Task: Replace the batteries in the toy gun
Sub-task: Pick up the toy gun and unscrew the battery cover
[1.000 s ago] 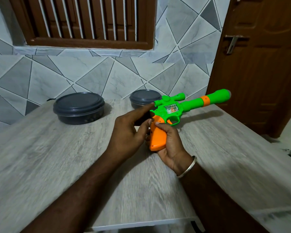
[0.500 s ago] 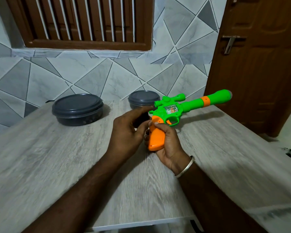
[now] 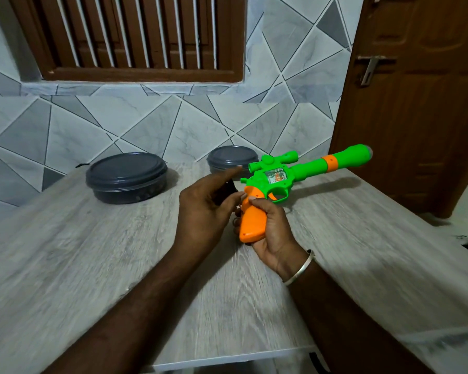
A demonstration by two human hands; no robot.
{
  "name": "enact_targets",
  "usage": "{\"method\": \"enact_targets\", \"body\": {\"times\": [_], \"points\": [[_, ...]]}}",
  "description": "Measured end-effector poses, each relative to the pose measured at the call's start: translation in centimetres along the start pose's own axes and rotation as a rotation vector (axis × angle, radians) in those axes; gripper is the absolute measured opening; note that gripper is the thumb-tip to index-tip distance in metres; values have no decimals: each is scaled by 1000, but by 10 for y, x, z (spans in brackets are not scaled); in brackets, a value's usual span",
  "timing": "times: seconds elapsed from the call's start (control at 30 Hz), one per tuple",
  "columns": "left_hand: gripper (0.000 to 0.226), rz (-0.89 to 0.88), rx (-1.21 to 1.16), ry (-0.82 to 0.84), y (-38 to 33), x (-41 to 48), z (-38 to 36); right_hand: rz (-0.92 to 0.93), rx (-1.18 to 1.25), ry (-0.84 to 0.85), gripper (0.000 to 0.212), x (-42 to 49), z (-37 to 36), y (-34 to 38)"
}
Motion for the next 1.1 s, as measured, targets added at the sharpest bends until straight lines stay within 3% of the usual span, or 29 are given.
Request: {"method": "enact_targets", "body": {"times": [0.13,0.27,0.43,0.57,0.77,0.9,1.1], "points": [[41,-78,73,10,-9,0,1,-26,-23,-2,20,0,1,-3],[45,-3,-51,94,-3,-1,-5,-11,14,5,18,-1,0,-1],[39,-39,56,1,-9,2,0,-25,-34,9,20,0,0,-3],[41,-68,29,63,-13,1,-4,25,4,35,25,2,-3,-2],[37,-83,122,-20,-13,4,0,-34,-16,10,16,0,0,-3],[35,-80,45,40,-14,3,-2,-20,5,6,19,0,0,-3],[32,-38,51,-29,-9,7,3,-54,-27,6,20,1,1,-6]]}}
Point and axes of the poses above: each hand's wrist, its own x-axis towards the middle knuckle, its own z-axis out of the back of the hand, y = z × x, the point moved 8 cm from there along x, towards the middle knuckle
